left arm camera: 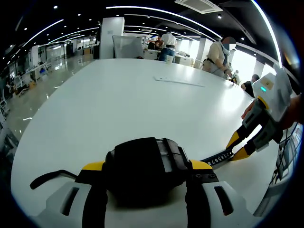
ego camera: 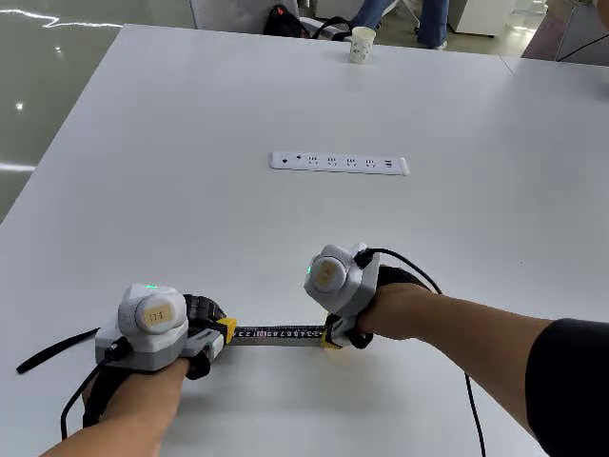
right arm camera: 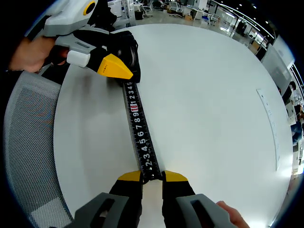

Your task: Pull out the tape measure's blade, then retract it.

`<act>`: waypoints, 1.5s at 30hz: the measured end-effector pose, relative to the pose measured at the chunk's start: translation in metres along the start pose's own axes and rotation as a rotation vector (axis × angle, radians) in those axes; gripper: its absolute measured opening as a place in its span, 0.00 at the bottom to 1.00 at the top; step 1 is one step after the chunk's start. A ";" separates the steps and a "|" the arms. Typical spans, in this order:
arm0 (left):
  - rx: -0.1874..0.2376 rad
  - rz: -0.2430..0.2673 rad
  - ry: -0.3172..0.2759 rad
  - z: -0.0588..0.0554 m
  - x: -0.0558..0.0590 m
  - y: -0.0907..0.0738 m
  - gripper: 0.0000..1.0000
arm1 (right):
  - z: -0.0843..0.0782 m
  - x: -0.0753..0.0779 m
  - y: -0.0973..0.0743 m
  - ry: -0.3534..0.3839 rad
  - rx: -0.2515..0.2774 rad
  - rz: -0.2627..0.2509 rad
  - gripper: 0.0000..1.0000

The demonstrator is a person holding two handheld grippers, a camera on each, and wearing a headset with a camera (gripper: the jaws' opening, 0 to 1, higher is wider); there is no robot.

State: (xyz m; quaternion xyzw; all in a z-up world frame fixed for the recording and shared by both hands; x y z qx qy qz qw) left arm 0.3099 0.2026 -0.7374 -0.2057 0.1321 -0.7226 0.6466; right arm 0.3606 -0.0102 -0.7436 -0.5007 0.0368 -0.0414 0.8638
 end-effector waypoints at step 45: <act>-0.005 -0.009 0.002 0.000 0.001 -0.001 0.62 | 0.015 -0.004 0.007 0.015 0.007 0.010 0.11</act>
Point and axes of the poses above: the centre of the closed fingertips' face, and the gripper's own axes: y roughly forward along the fingers, x roughly to its right, z roughly out of its top, the point moved 7 cm from there along -y, roughly backward along the fingers, and after that the axes turned 13 degrees about x, right-handed, at the moved point
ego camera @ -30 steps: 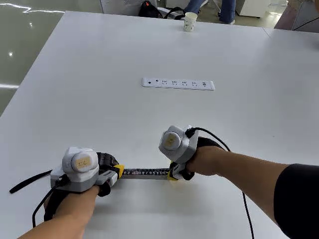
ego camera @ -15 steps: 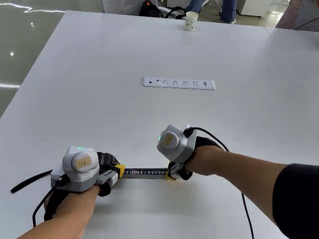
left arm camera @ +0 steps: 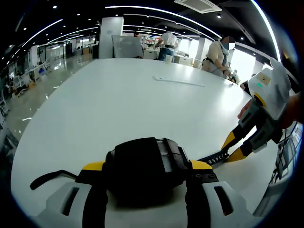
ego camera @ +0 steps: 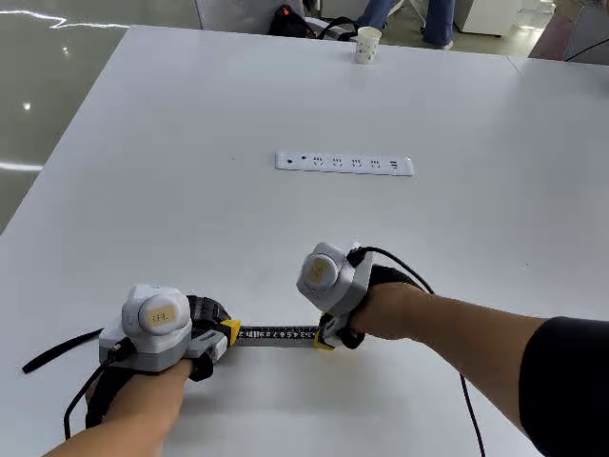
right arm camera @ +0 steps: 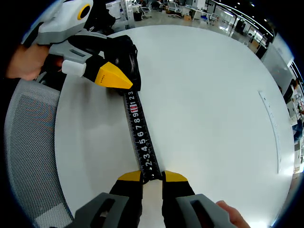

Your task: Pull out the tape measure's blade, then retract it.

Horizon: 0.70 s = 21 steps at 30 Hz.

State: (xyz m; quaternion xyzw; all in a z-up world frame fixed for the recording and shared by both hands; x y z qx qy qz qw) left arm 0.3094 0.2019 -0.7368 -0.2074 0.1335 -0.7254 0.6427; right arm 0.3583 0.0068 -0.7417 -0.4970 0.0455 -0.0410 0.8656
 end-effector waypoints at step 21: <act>-0.002 -0.004 0.001 0.001 -0.002 0.001 0.62 | 0.012 -0.003 0.008 -0.007 0.010 0.008 0.11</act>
Point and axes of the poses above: the centre of the closed fingertips' face, and the gripper's own axes: y roughly forward along the fingers, x roughly to its right, z roughly out of its top, the point moved 7 cm from there along -y, roughly backward along the fingers, and after that the axes turned 13 degrees about x, right-handed, at the moved point
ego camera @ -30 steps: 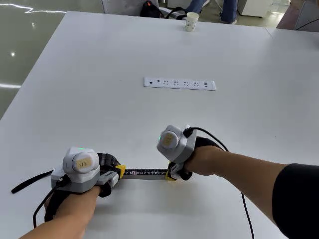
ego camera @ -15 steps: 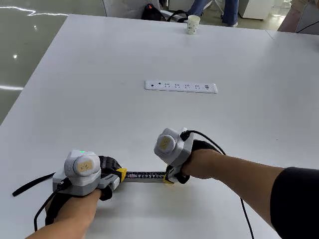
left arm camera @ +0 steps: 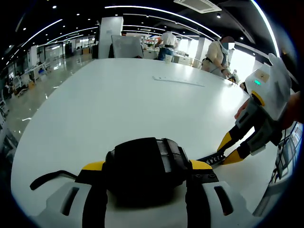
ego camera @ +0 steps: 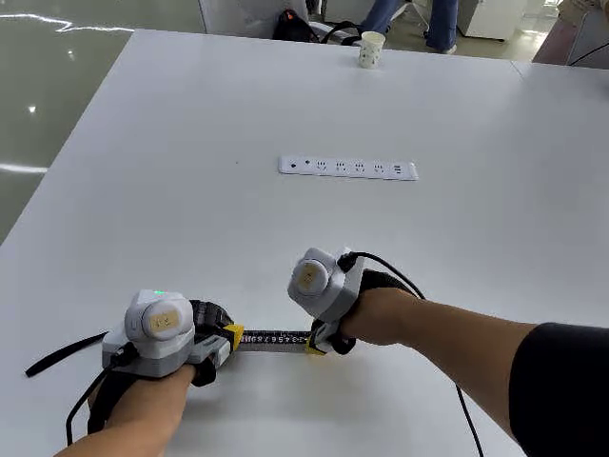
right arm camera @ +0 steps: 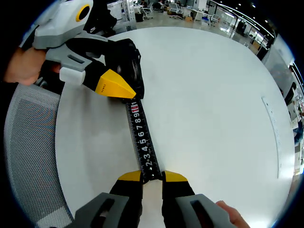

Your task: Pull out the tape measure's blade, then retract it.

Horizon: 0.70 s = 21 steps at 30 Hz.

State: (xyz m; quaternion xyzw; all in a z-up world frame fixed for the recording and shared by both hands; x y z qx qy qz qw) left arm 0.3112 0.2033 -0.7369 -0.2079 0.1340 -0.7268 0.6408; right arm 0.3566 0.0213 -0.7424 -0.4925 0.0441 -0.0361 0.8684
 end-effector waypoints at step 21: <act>-0.005 -0.006 -0.006 -0.001 0.000 -0.001 0.62 | 0.007 -0.003 0.004 -0.011 0.006 -0.004 0.11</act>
Point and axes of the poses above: the centre of the closed fingertips' face, and the gripper's own axes: y roughly forward along the fingers, x roughly to its right, z roughly out of its top, the point moved 7 cm from there along -y, roughly backward along the fingers, and after that the axes turned 13 degrees about x, right-handed, at the moved point
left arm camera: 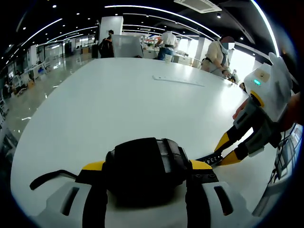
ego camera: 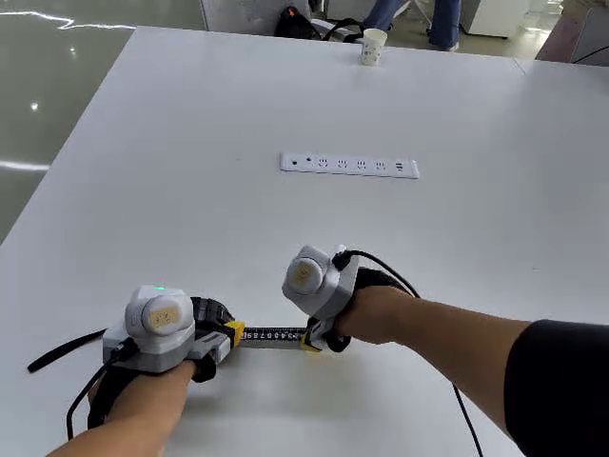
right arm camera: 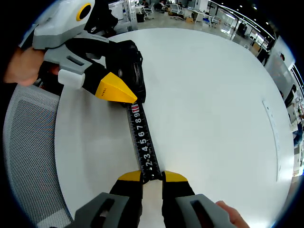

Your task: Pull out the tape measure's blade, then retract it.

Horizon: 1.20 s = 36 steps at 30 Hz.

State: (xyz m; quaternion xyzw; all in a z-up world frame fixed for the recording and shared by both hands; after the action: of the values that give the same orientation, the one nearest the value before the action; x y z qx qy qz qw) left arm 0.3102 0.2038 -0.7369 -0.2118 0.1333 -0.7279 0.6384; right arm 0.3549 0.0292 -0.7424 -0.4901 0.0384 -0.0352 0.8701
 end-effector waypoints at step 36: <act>-0.001 -0.014 -0.016 0.000 -0.002 -0.002 0.62 | 0.011 -0.002 0.009 -0.005 0.036 0.009 0.11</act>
State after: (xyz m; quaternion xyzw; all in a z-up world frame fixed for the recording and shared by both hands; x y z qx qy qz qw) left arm 0.3092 0.2060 -0.7363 -0.2189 0.1267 -0.7306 0.6342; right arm 0.3539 0.0440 -0.7443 -0.4744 0.0377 -0.0309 0.8790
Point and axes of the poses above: the centre of the closed fingertips' face, and the gripper's own axes: y roughly forward along the fingers, x roughly to its right, z roughly out of its top, the point moved 7 cm from there along -y, roughly backward along the fingers, and after that the axes turned 13 degrees about x, right-handed, at the moved point
